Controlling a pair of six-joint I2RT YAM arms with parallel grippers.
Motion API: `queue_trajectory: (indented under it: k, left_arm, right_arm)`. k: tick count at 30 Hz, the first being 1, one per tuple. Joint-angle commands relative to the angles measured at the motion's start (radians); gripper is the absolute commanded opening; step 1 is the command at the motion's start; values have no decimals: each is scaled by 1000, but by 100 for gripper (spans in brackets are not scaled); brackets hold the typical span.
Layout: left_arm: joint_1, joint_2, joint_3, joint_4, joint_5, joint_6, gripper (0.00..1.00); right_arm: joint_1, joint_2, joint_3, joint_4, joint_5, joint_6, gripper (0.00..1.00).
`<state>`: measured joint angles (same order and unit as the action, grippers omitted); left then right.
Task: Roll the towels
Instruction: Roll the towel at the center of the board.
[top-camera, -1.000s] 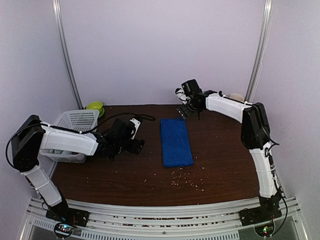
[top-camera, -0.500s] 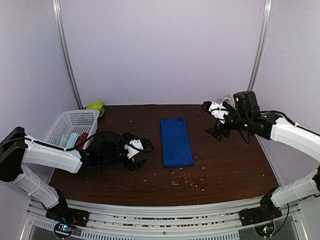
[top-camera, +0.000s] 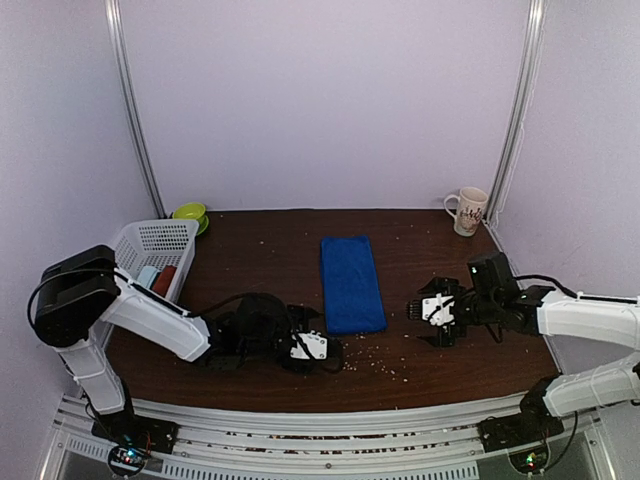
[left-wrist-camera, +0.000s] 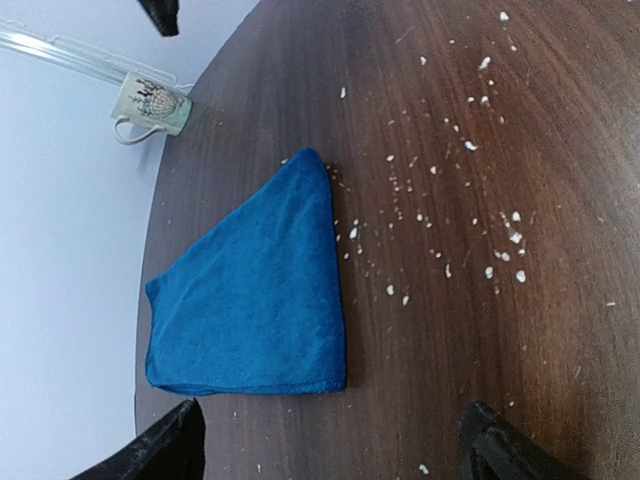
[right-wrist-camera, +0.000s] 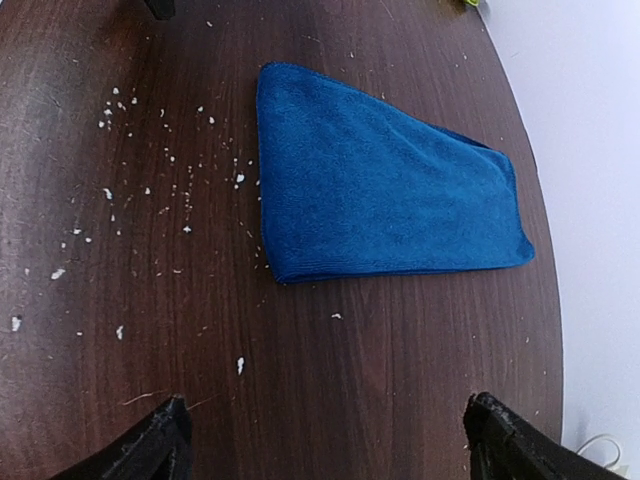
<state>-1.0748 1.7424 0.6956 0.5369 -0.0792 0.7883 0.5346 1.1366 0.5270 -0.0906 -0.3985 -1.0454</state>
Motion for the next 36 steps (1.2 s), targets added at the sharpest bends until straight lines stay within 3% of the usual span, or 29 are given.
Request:
queue_trajectory:
  k: [1, 9, 12, 17, 20, 23, 29, 36]
  left_arm:
    - [-21, 57, 34, 87, -68, 78, 89]
    - [-20, 183, 81, 132, -97, 100, 83]
    - [-5, 229, 125, 108, -100, 104, 73]
    - [27, 245, 134, 104, -47, 88, 67]
    - [38, 249, 132, 96, -33, 89, 56]
    - [50, 261, 131, 96, -14, 88, 55]
    - [83, 250, 108, 137, 21, 62, 55]
    - [107, 223, 74, 192, 44, 45, 56]
  right_arm:
    - [39, 85, 13, 148, 5, -80, 93]
    - [151, 309, 73, 214, 158, -115, 89]
    - [179, 362, 85, 243, 206, -109, 86]
    - [217, 430, 85, 307, 276, -92, 79]
    - [230, 469, 87, 355, 322, -81, 74]
    - [237, 499, 92, 385, 349, -76, 71]
    - [241, 568, 119, 393, 394, -65, 53]
    - [244, 582, 121, 361, 388, -69, 17]
